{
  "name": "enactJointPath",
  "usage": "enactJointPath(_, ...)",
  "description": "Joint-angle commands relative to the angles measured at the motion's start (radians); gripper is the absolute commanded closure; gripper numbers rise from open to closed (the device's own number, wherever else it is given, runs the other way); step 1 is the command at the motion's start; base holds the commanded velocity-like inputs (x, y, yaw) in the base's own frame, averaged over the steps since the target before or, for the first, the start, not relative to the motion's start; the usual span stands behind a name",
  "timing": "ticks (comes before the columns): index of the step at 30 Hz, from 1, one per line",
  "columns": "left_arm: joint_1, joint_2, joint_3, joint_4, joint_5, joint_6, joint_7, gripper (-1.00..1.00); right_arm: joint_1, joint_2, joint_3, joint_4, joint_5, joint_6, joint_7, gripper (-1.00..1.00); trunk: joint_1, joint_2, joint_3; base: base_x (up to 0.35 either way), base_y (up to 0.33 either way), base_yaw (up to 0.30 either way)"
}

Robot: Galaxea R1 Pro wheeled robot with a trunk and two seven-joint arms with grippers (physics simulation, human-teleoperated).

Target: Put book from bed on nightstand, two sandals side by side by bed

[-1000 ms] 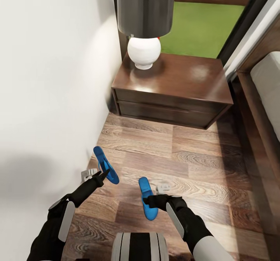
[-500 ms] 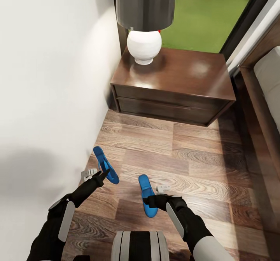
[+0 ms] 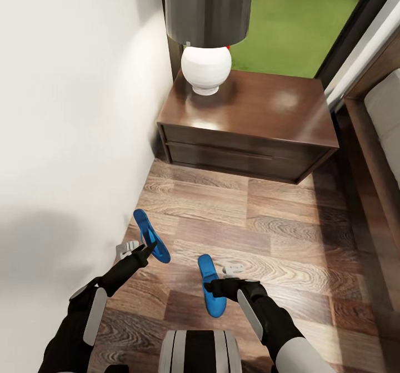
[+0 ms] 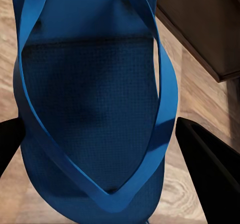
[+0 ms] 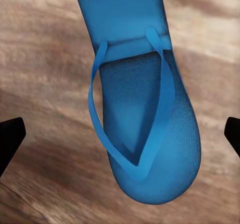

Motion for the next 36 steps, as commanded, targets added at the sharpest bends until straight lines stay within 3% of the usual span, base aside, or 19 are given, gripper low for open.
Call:
enactJointPath(1,-0.001,-0.001,0.003,0.000,0.007,0.009,-0.004,1.00,0.000,0.000,0.000,-0.001,-0.004,0.005,0.000,-1.00,0.000,0.000,-0.001,0.007,0.000,0.000)
enactJointPath(9,-0.001,-0.001,0.003,0.000,0.007,0.009,-0.004,1.00,0.000,0.000,0.003,-0.001,-0.003,0.005,-0.002,-1.00,0.000,0.000,-0.001,0.001,0.000,0.000)
enactJointPath(13,-0.001,-0.001,0.003,0.000,0.007,0.009,-0.004,1.00,0.000,0.000,0.053,-0.001,-0.003,0.005,-0.016,-1.00,0.000,0.000,-0.001,0.000,0.000,0.000)
enactJointPath(16,-0.001,-0.001,0.003,0.000,0.007,0.009,-0.004,1.00,0.000,0.000,0.122,-0.001,-0.004,0.006,-0.102,-1.00,0.000,0.000,-0.001,0.000,0.000,0.000)
enactJointPath(21,-0.001,-0.001,0.003,0.000,0.007,0.009,-0.004,1.00,0.000,0.000,0.197,-0.002,-0.015,0.005,-0.262,-1.00,0.000,0.000,-0.001,0.000,0.000,0.000)
enactJointPath(36,-0.001,-0.001,0.003,0.000,0.007,0.009,-0.004,1.00,0.000,0.000,0.209,-0.002,-0.018,0.005,-0.288,-1.00,0.000,0.000,-0.001,0.000,0.000,0.000)
